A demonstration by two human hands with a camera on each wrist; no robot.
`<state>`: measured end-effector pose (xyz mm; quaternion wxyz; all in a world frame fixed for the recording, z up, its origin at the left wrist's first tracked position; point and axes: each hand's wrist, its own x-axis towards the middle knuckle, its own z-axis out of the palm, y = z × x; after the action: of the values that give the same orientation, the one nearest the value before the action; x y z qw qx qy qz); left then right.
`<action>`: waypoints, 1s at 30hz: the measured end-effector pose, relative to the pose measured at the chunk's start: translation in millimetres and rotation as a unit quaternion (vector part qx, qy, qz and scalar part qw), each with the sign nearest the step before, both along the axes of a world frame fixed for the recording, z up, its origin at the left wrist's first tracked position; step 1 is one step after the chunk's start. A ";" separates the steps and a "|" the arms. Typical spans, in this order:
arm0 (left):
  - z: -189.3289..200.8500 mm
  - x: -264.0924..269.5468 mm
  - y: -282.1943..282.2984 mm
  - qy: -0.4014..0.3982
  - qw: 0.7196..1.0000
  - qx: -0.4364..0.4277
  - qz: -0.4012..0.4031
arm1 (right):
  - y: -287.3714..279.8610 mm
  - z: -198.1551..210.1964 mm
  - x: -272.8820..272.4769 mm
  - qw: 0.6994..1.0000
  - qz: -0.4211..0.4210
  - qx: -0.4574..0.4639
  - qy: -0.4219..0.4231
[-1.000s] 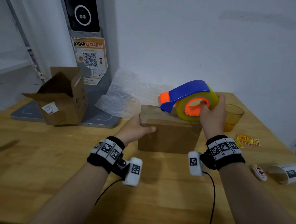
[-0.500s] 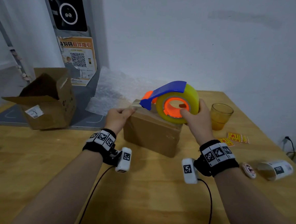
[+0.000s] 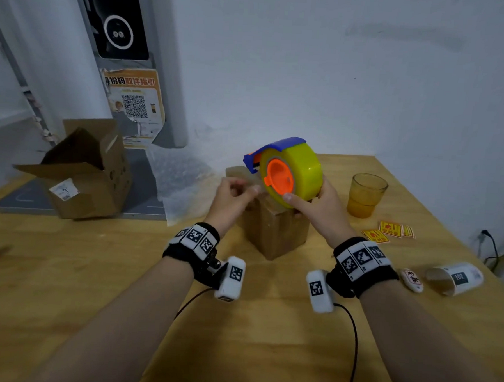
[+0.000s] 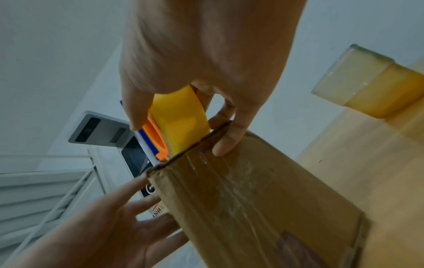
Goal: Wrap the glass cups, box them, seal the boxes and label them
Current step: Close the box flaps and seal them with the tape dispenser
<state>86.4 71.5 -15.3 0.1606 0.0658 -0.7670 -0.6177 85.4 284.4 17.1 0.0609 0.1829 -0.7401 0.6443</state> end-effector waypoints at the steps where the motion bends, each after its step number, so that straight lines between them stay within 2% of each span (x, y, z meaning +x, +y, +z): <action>1: -1.9 0.5 4.5 -0.002 0.999 -0.009 -0.046 | -0.2 1.4 2.2 1.000 0.007 0.008 -0.005; 4: -3.8 7.0 17.5 -0.016 0.985 -0.124 -0.115 | 1.7 6.1 3.4 0.999 0.033 0.021 -0.026; 10: -0.2 8.5 41.0 0.030 0.983 -0.179 -0.025 | 2.1 14.5 2.4 0.999 0.047 0.026 -0.003; 16: -10.9 6.8 50.7 0.029 0.984 -0.173 0.014 | -5.3 28.9 -1.1 0.999 0.034 0.023 -0.016; 21: -12.2 7.3 48.6 0.038 0.985 -0.168 0.023 | -9.9 47.6 -5.7 0.996 -0.012 0.028 -0.085; 25: -10.7 9.0 50.3 0.041 0.985 -0.165 0.024 | -11.3 66.1 0.4 0.993 0.038 0.026 -0.112; 30: -9.4 9.3 50.0 0.030 0.985 -0.165 0.026 | -13.9 62.9 9.3 0.988 0.053 -0.052 -0.132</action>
<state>95.7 121.5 -24.7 0.2086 0.0398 -0.8512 -0.4800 94.7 270.5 80.0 -0.0620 0.1315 -0.6965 0.7027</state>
